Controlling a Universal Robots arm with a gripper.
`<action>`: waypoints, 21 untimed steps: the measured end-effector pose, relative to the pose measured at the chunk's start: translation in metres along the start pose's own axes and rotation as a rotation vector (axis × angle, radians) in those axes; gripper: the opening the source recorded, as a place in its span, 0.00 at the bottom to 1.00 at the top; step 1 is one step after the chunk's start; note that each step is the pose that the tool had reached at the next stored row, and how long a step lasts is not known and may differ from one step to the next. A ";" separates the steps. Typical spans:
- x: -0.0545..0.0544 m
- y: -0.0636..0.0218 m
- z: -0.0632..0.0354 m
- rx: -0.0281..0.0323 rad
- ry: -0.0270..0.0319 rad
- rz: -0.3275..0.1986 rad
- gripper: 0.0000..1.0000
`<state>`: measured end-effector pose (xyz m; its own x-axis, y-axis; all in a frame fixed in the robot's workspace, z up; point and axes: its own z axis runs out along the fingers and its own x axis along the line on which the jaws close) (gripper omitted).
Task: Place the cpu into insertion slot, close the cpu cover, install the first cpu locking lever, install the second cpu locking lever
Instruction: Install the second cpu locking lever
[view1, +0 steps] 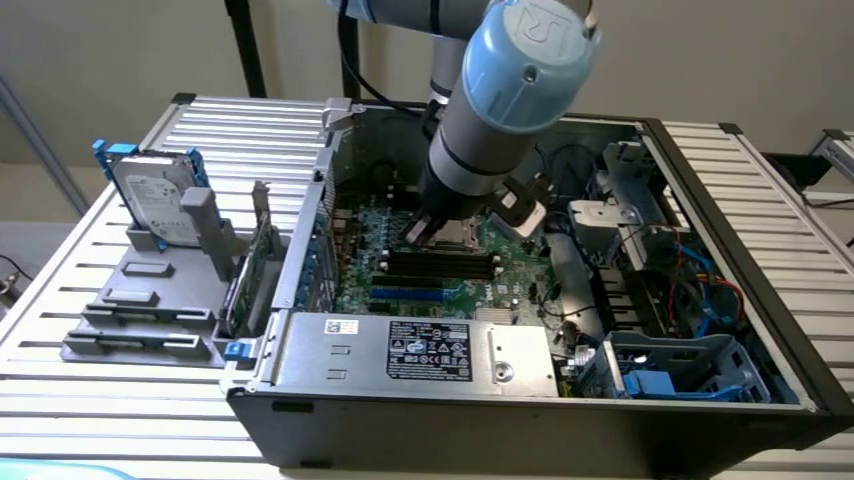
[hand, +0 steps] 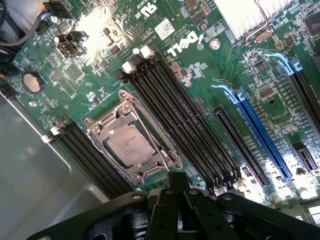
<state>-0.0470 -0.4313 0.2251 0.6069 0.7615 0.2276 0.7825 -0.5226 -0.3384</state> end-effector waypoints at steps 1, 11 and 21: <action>0.000 -0.0003 0.0015 -0.0008 0.0006 0.000 0.11; -0.001 -0.0071 0.0144 -0.0097 0.0025 -0.003 0.11; -0.001 -0.0101 0.0234 -0.0242 -0.0060 -0.004 0.11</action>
<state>-0.0588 -0.4178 0.2070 0.6030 0.7658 0.2234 0.7881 -0.5286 -0.3153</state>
